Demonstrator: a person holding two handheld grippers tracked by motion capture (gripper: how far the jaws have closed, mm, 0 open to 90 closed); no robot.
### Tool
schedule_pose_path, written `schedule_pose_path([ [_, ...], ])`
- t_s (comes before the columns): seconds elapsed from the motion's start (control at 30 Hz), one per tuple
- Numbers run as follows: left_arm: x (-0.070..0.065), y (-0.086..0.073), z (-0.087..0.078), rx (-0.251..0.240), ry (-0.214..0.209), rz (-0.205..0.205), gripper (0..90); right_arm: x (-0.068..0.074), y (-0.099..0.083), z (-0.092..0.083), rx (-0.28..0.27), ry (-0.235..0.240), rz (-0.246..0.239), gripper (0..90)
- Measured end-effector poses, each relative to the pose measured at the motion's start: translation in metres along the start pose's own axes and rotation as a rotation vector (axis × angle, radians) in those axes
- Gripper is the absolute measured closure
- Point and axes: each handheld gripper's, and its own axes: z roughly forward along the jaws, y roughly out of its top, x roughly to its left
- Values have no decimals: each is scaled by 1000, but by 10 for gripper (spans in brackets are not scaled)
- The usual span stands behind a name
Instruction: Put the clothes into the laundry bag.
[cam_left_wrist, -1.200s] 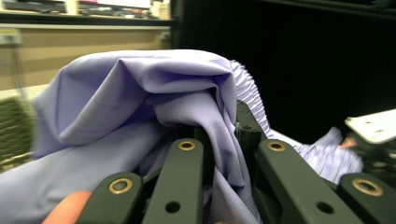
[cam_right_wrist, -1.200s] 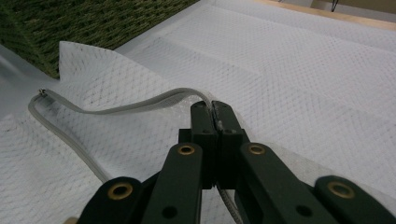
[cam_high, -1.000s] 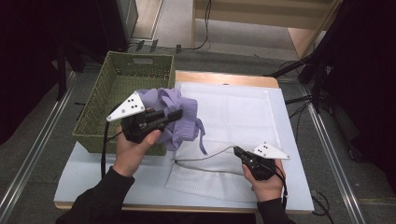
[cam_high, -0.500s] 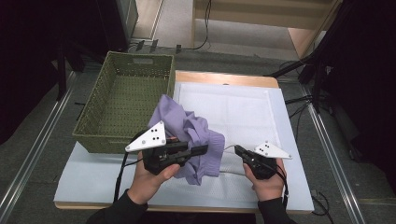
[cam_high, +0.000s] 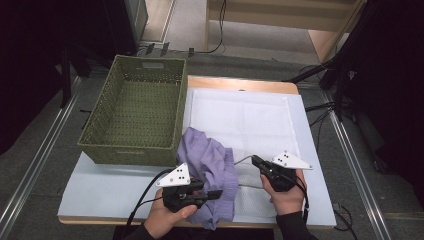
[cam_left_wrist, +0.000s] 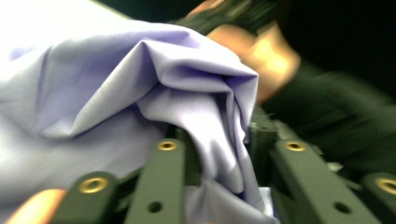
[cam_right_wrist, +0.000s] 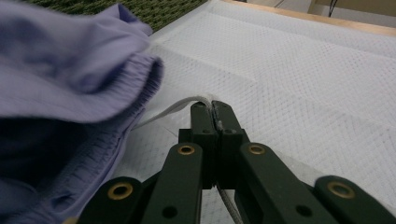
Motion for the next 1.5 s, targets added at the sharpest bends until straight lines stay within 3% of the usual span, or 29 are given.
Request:
schedule_pose_path([
  [0.07,12,-11,-2,23,59,-63,523,0,-1,1,5,0,-2,900],
  [0.13,17,-12,-6,42,88,-111,354,0,-1,2,7,0,-1,900],
  [0.27,13,0,-21,-8,146,-70,143,1,0,2,5,2,-4,900],
  [0.37,12,13,-33,-58,159,-52,132,0,-1,1,7,4,-2,900],
  [0.43,15,22,-34,-78,152,-62,144,0,-1,1,6,4,-1,900],
  [0.53,20,30,-19,-7,252,-112,171,1,0,2,7,2,-2,900],
  [0.67,27,23,8,53,391,-171,201,2,0,1,7,3,-7,900],
  [0.8,37,12,31,163,474,-228,146,2,-1,1,13,4,-2,900],
  [0.9,45,6,38,230,466,-260,110,2,-2,2,12,7,-12,900],
  [0.93,45,4,39,227,469,-247,111,3,-2,2,13,8,-11,900],
  [1.0,43,5,38,238,481,-216,188,3,-2,3,17,10,-10,900],
  [1.03,43,5,37,237,476,-195,278,3,-2,3,17,11,-9,900],
  [1.1,44,5,32,208,434,-202,550,4,-2,3,18,10,-10,900],
  [1.17,42,6,27,184,409,-190,679,5,-1,4,17,11,-13,900],
  [1.3,31,12,15,114,400,-120,729,4,-1,3,16,8,-11,900],
  [1.4,21,19,9,56,360,-52,772,3,-1,3,15,7,-11,900],
  [1.5,12,25,5,13,298,-19,782,3,0,3,14,7,-9,900],
])
